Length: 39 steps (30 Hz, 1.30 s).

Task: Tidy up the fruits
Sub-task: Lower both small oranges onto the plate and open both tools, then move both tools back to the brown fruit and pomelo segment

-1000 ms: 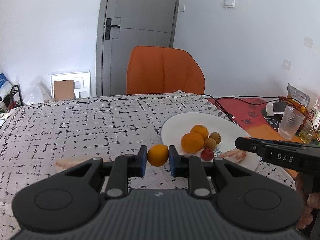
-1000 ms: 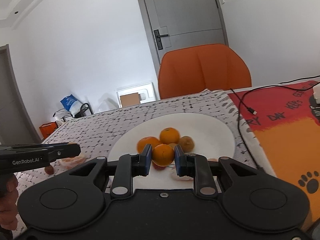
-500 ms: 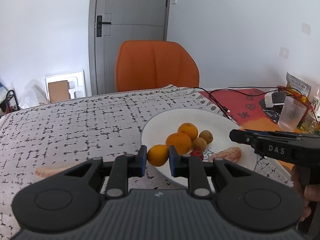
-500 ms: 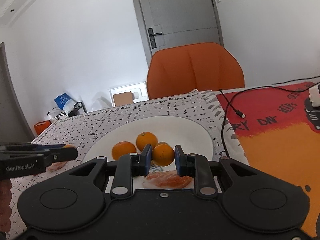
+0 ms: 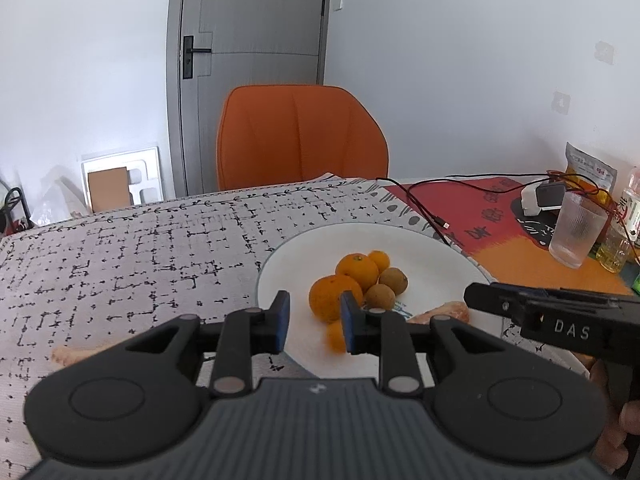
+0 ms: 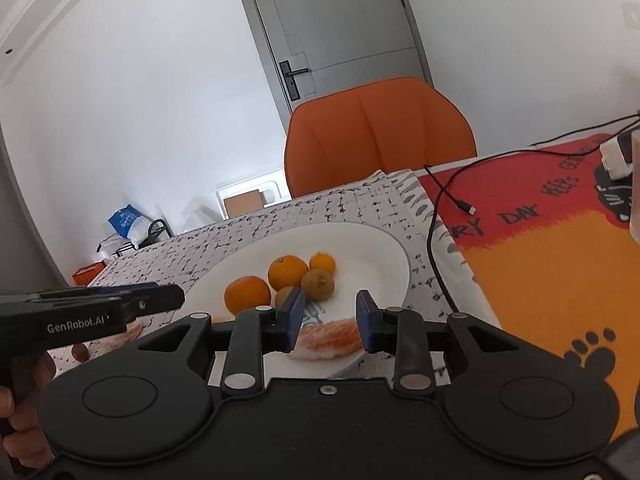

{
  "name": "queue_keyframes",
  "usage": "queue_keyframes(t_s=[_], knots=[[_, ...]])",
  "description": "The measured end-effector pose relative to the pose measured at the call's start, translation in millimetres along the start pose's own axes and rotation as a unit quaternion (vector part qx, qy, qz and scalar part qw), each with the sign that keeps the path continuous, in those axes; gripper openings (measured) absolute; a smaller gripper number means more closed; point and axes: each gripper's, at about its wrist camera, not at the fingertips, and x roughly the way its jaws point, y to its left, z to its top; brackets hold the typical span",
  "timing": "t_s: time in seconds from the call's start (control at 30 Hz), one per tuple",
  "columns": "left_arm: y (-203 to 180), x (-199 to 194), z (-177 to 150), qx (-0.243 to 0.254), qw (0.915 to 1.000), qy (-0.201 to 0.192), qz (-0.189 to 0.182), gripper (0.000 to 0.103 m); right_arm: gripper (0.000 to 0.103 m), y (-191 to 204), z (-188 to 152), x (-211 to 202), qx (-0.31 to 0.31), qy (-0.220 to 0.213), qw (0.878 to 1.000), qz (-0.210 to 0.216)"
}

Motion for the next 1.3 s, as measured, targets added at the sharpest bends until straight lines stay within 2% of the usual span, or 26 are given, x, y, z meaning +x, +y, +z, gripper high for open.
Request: queue_keyframes(t_s=[0.2,0.27,0.37,0.53,0.6,0.8,0.93,1.3], knots=[[13,-10,-2,-0.017,0.9998,0.0,0.014,0.046,0.038,2,-4,-6,0.016,-0.002,1.0,0.003],[18,-15,-2,-0.022,0.9996,-0.004,0.02,0.06,0.042,3,-3,-8,0.018,-0.003,1.0,-0.001],[26,-23,-5,-0.029,0.9991,-0.012,0.029,0.07,0.048,6,-4,-11,0.015,-0.004,1.0,-0.003],[39,-37,-8,-0.041,0.9977,-0.018,0.051,0.081,0.057,12,-4,-15,0.015,-0.004,1.0,0.002],[44,-42,-9,-0.046,0.997,-0.019,0.059,0.084,0.07,15,-4,-17,0.012,-0.007,1.0,0.003],[59,-58,-14,-0.062,0.9947,-0.028,0.077,0.091,0.102,29,-3,-24,0.001,-0.019,1.0,0.012],[68,-71,-16,-0.071,0.9931,-0.044,0.082,0.097,0.103,35,-1,-26,-0.001,-0.024,1.0,0.012],[95,-96,-24,-0.085,0.9898,-0.055,0.1,0.098,0.103,57,-4,-23,-0.007,-0.013,1.0,0.025]])
